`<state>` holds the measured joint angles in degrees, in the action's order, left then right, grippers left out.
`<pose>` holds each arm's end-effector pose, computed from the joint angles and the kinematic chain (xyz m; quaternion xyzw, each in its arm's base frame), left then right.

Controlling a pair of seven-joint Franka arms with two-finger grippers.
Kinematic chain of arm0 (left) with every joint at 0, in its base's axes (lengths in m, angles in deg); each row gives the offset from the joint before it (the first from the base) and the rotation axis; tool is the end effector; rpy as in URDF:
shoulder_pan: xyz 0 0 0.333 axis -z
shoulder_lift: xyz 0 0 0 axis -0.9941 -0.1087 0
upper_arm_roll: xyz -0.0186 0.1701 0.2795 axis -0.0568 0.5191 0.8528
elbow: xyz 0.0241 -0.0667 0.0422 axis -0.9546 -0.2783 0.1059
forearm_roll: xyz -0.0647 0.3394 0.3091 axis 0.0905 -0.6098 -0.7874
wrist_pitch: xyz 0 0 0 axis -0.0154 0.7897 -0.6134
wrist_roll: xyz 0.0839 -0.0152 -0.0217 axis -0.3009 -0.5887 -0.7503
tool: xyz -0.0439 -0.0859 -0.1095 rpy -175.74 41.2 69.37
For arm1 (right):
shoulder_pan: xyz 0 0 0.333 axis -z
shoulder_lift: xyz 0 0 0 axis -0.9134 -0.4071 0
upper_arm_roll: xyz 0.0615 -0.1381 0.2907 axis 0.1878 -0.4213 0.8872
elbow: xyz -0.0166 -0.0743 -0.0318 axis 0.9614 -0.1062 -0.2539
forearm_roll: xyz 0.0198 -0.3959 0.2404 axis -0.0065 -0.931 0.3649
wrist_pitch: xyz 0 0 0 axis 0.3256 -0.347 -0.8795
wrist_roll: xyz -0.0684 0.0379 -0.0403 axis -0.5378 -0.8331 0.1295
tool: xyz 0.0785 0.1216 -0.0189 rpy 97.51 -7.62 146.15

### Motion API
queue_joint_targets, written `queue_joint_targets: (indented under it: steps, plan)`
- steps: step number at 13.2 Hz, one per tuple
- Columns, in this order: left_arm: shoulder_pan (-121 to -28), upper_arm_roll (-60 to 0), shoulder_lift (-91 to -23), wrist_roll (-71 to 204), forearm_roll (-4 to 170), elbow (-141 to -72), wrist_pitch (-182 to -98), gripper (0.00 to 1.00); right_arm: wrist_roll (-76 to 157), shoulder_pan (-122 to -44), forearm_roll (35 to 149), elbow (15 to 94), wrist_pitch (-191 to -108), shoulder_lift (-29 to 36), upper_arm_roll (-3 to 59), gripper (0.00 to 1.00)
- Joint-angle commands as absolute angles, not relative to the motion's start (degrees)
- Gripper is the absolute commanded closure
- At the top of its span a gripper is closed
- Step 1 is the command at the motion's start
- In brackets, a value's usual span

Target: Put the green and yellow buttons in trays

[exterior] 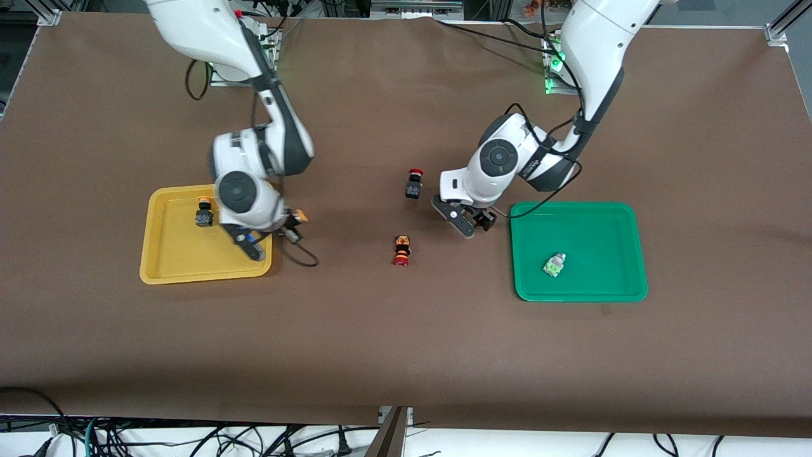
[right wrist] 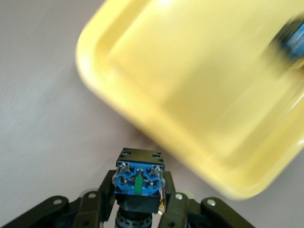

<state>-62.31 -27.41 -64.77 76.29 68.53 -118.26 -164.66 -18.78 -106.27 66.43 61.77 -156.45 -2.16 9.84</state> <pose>0.5270 -0.4048 0.0998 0.9301 -0.3645 -0.0249 0.0387 0.6369 0.2078 0.1707 0.9275 -0.3614 -0.0625 0.0720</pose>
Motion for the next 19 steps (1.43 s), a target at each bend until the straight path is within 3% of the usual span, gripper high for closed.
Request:
queue_joint_targets:
  steps: [1,2,3,4,5,6,7,9,12,15,16,17,18,19]
  plan:
    - [-59.9,-26.8,-66.5,68.7,63.0,-118.9,-167.9,0.01,-7.5,-106.3,67.1,62.4,-150.7,-1.0,4.7,1.00]
    - [-59.4,-26.8,-67.2,68.2,60.5,-118.8,-168.9,0.25,-4.9,-106.0,67.1,63.5,-150.6,-1.1,4.0,1.00]
    - [-59.6,-26.8,-67.1,67.7,59.1,-118.8,-168.9,0.76,-2.9,-105.1,67.1,65.2,-151.6,-1.3,4.0,1.00]
    - [-59.8,-26.8,-66.6,67.2,59.0,-118.8,-168.4,0.94,-1.0,-104.6,67.2,67.2,-154.0,-2.1,4.0,1.00]
    - [-60.1,-26.8,-65.7,67.6,58.9,-118.8,-167.9,1.00,0.5,-104.3,67.4,70.1,-159.0,-2.6,4.0,1.00]
    - [-60.2,-26.7,-64.3,67.7,58.9,-118.7,-165.6,1.00,1.0,-104.1,67.8,71.7,-162.7,-2.8,4.0,0.81]
    - [-60.7,-26.6,-62.2,67.8,58.9,-118.0,-160.8,1.00,1.1,-104.0,68.0,71.5,-163.0,-3.3,4.1,0.05]
    - [-63.6,-27.1,-58.3,69.0,58.9,-114.6,-149.4,1.00,1.6,-104.3,67.9,68.2,-159.5,-2.9,4.4,0.00]
    - [-70.6,-27.2,-56.6,82.0,59.4,-108.3,-135.8,1.00,3.2,-103.9,67.5,57.4,-145.5,-2.5,3.3,0.00]
    - [-80.7,-26.8,-58.4,94.0,58.8,-108.5,-137.0,1.00,8.1,-103.9,67.4,48.3,-132.8,-0.1,-1.7,0.00]
    - [-83.3,-27.0,-59.4,95.3,58.8,-109.0,-139.1,0.94,10.7,-103.9,67.4,46.8,-129.8,1.9,-3.2,0.00]
    - [-84.3,-27.0,-59.7,95.3,58.9,-110.2,-140.6,0.20,12.7,-104.0,67.0,45.8,-127.4,4.6,-4.5,0.00]
    - [-85.5,-27.0,-59.3,95.3,59.0,-110.4,-140.7,0.00,14.1,-104.0,66.8,45.7,-126.0,7.3,-5.3,0.00]
    - [-86.0,-27.2,-58.2,95.6,59.0,-110.3,-139.7,0.00,15.2,-104.0,65.8,45.7,-124.9,10.2,-6.0,0.00]
